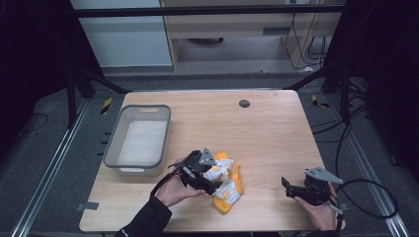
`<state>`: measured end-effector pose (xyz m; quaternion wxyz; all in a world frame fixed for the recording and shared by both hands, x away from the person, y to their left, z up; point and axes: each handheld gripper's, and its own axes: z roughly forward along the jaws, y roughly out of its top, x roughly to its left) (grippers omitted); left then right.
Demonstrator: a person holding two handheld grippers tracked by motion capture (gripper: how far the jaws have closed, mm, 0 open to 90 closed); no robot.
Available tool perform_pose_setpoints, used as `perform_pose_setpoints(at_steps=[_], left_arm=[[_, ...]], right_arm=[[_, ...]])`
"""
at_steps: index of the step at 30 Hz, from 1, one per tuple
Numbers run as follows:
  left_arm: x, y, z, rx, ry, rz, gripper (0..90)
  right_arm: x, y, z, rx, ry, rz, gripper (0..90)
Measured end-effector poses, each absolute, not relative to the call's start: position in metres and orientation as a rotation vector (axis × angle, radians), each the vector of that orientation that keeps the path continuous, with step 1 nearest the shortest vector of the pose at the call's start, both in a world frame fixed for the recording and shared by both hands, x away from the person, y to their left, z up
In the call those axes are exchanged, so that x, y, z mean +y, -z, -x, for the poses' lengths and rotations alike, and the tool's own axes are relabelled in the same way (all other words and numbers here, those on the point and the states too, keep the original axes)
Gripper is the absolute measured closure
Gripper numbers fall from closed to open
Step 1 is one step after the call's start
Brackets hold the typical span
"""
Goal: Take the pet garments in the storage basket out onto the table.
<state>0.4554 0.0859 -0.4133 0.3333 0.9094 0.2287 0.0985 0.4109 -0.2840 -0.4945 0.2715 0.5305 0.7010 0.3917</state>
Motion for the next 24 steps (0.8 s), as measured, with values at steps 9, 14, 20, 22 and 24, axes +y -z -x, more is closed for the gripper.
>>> perform_pose_setpoints(at_steps=[9,14,20,22,24], left_arm=[[0.115,0.414,-0.443,0.669,-0.319,-2.251,17.9],[0.135,0.42,-0.439,0.725,-0.332,-2.177,18.3],[0.157,0.429,-0.429,0.759,-0.37,-2.112,17.8],[0.164,0.434,-0.424,0.771,-0.376,-2.093,17.8],[0.171,0.439,-0.42,0.79,-0.384,-2.089,17.9]], right_arm=[[-0.284,0.495,-0.41,1.888,-1.052,-1.423,5.8],[-0.285,0.495,-0.41,1.883,-1.049,-1.428,5.8],[-0.284,0.496,-0.41,1.884,-1.048,-1.426,5.6],[-0.284,0.495,-0.409,1.886,-1.053,-1.43,5.6],[-0.284,0.496,-0.41,1.888,-1.05,-1.421,5.5]])
